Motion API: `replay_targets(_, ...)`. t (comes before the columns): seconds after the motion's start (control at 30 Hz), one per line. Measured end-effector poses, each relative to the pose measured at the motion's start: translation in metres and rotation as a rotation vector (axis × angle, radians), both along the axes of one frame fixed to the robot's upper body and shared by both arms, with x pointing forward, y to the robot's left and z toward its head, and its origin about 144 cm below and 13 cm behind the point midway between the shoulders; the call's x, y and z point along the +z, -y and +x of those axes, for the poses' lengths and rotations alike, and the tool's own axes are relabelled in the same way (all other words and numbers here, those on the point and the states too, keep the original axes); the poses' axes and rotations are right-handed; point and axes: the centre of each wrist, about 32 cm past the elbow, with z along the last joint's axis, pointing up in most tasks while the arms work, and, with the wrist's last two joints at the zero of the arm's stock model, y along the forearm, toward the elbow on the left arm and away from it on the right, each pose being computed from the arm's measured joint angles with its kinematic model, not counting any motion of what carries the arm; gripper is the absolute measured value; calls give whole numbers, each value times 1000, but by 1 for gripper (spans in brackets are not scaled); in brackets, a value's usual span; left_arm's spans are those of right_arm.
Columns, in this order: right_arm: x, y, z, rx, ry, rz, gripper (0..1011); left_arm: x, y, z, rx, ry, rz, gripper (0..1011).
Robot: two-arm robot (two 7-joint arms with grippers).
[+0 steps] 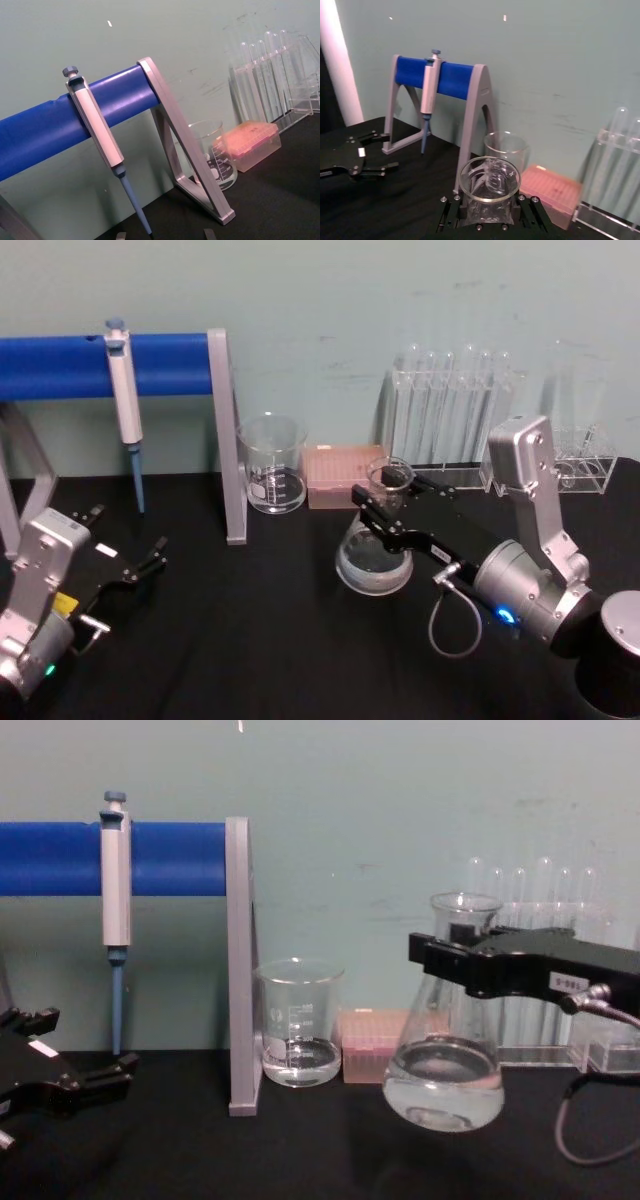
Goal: Grasp the erlenmeyer flask with one hand, shake it three times, then place it back.
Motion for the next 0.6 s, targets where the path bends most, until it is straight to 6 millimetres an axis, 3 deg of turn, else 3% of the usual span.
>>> replay_targets(0.6, -1, -5, 1, 32, -2, 6, 451, 0, 0, 0, 0, 0, 0, 1001)
